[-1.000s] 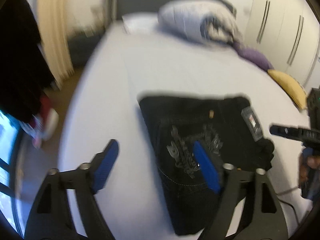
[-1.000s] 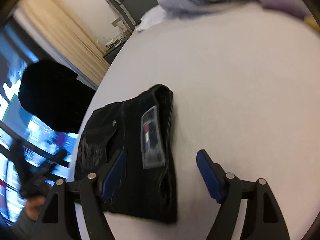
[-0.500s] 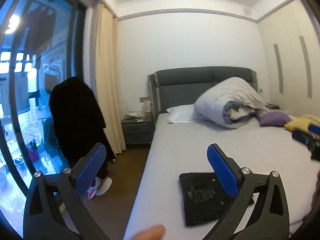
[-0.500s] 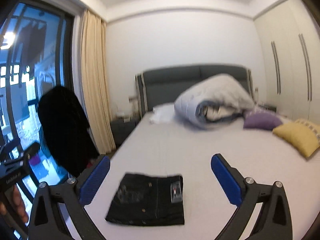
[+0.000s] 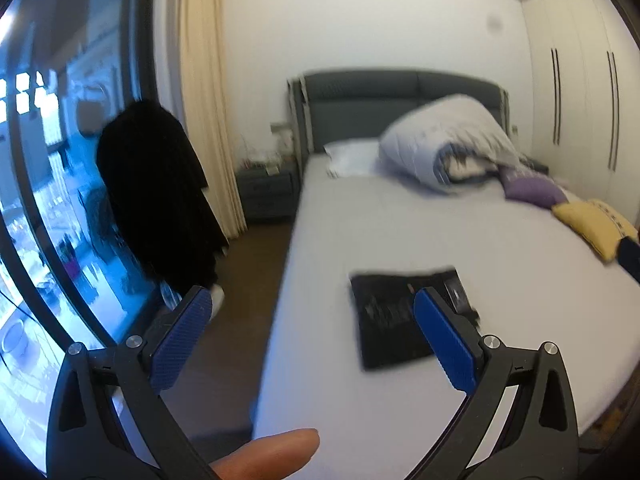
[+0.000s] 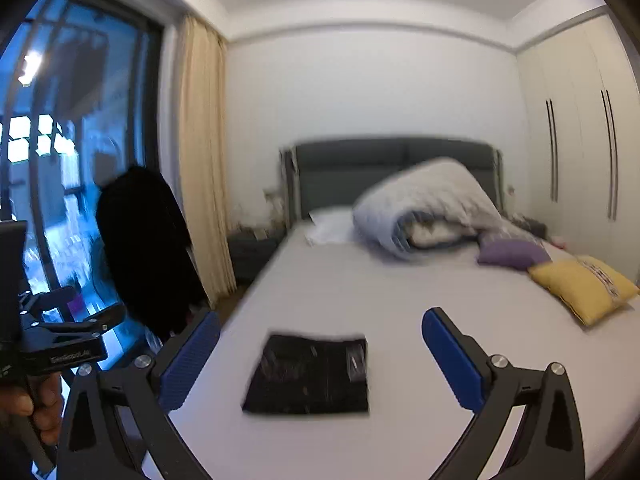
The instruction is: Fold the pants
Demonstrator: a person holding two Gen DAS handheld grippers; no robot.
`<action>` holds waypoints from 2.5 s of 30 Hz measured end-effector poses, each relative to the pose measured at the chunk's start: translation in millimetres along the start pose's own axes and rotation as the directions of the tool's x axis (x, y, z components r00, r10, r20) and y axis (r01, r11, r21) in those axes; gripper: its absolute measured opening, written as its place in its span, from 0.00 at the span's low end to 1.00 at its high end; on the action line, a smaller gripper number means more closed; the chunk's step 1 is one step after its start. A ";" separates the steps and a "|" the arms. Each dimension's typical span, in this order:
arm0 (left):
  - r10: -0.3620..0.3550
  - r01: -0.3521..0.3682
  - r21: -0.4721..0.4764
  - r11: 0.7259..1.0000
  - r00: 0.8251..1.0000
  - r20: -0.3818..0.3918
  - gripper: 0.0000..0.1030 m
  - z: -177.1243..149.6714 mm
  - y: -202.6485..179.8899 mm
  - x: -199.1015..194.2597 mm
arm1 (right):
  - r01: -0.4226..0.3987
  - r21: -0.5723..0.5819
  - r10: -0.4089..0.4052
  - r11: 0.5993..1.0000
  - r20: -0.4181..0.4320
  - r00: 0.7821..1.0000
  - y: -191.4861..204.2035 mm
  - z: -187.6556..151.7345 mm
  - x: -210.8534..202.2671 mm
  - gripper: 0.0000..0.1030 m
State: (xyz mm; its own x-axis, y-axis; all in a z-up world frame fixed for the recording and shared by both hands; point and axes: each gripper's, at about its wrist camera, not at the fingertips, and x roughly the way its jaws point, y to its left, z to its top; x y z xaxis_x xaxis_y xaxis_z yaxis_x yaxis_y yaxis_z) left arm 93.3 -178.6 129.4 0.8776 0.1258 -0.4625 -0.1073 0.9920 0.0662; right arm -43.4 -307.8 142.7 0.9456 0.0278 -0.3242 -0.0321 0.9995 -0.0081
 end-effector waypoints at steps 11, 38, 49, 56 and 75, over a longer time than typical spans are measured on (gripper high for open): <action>-0.065 0.065 -0.007 0.998 0.969 -0.240 1.00 -58.8 -21.6 33.2 | 0.095 0.066 -0.081 0.993 -0.187 0.979 9.7 -21.9 11.1 1.00; -0.087 0.079 -0.039 0.996 0.952 -0.293 1.00 -63.0 -16.9 62.6 | 0.106 0.034 -0.091 0.994 -0.295 0.951 23.6 -36.3 32.4 1.00; -0.089 0.080 -0.044 0.996 0.950 -0.298 1.00 -65.3 -18.6 65.4 | 0.106 0.032 -0.092 0.994 -0.301 0.949 24.3 -38.5 33.0 1.00; -0.091 0.081 -0.046 0.996 0.949 -0.302 1.00 -69.3 -22.7 69.1 | 0.106 0.032 -0.091 0.994 -0.311 0.946 22.5 -46.0 33.8 1.00; -0.095 0.083 -0.050 0.995 0.946 -0.309 1.00 -71.2 -25.6 71.1 | 0.107 0.029 -0.093 0.994 -0.315 0.945 21.8 -44.8 33.7 1.00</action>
State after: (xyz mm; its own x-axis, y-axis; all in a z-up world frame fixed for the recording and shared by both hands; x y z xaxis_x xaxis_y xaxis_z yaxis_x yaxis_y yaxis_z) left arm 125.2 -194.4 31.9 0.6967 0.0278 -0.7169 -0.0570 0.9982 -0.0167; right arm -26.7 -285.9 89.3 0.7942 -0.0719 -0.6034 0.0789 0.9968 -0.0150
